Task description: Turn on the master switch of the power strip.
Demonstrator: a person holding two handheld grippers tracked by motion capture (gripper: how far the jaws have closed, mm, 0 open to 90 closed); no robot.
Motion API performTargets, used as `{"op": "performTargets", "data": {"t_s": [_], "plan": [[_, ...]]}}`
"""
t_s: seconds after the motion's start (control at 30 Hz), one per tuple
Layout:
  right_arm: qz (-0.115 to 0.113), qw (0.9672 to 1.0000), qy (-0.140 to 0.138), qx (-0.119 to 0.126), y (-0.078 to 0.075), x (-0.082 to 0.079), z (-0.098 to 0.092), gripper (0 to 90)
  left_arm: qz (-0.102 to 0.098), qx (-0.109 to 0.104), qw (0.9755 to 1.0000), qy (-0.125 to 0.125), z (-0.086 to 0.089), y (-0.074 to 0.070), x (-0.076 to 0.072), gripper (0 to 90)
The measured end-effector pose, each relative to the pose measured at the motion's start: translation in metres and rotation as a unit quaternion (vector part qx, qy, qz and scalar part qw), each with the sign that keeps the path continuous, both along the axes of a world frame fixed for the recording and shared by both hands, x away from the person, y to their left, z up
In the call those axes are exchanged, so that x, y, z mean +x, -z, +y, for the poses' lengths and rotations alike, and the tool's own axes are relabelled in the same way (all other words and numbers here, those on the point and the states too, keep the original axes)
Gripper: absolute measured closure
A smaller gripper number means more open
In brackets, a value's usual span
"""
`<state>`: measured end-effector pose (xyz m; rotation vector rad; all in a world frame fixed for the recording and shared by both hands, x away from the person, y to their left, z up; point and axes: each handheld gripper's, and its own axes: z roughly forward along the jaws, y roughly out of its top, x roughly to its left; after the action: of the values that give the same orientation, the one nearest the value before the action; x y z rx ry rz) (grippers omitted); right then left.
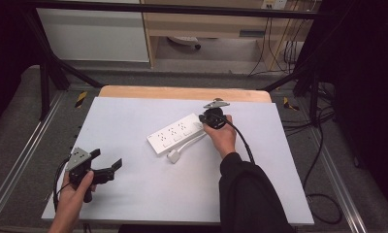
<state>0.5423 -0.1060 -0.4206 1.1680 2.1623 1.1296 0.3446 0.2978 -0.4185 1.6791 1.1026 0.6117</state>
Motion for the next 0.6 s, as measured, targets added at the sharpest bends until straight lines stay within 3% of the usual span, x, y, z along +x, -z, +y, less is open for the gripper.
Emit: {"op": "performTargets", "data": {"t_s": [0.6], "plan": [[0.007, 1.0000, 0.000, -0.007, 0.0104, 0.0026, 0.0058, 90.0, 0.000, 0.004, 1.0000, 0.000, -0.0004, 0.0001, 0.0001, 5.6]]}}
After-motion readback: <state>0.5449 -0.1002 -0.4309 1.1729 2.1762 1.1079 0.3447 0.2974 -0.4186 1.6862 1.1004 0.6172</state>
